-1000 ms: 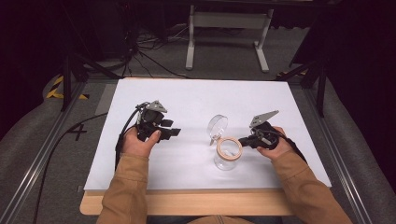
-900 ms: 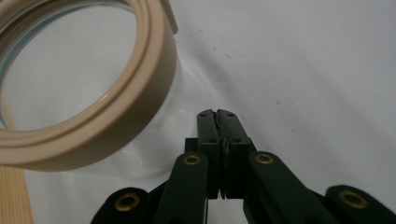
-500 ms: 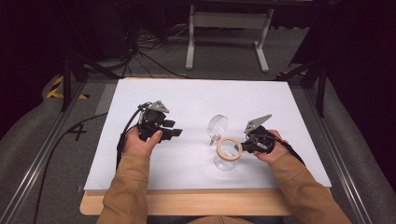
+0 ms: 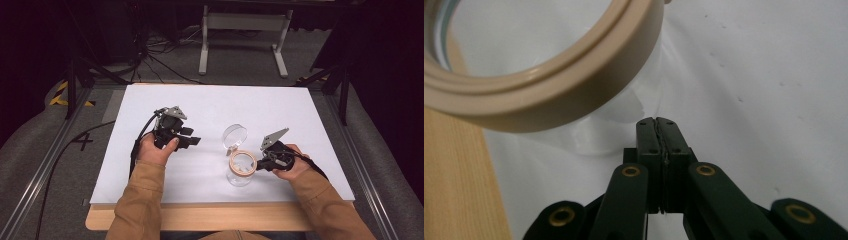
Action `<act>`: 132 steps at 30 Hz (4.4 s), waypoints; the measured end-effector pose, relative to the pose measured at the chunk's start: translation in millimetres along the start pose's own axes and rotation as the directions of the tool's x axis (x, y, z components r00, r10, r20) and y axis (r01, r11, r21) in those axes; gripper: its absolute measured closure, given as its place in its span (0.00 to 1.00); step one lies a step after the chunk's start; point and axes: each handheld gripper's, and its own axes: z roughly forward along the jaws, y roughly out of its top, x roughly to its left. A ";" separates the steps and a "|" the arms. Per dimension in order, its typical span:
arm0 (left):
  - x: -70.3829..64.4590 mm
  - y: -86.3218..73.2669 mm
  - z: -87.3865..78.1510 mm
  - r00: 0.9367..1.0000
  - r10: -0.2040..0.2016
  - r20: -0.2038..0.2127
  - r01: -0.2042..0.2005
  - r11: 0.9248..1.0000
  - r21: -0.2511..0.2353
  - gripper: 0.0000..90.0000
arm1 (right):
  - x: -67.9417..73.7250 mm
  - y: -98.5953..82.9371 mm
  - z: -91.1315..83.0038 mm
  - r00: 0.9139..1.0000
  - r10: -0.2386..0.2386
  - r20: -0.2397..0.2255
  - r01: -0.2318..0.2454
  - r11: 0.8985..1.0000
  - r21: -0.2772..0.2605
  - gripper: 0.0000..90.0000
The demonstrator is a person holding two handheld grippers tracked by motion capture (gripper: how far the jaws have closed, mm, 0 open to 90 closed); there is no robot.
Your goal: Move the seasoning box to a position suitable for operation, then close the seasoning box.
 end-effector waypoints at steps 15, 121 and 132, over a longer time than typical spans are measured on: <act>0.1 8.7 7.3 0.999 0.001 0.042 0.000 1.000 -0.028 0.62 | 17.1 -2.9 6.7 0.999 -0.018 -0.049 0.018 1.000 -0.001 0.99; -27.6 28.4 24.8 0.987 0.020 0.159 0.003 0.990 -0.144 0.65 | 62.9 22.2 -36.4 0.982 -0.062 -0.180 0.032 0.985 -0.167 0.99; -27.3 27.9 24.4 0.987 0.015 0.162 0.009 0.990 -0.142 0.64 | 59.8 20.2 -37.0 0.978 -0.060 -0.200 0.039 0.994 -0.105 0.99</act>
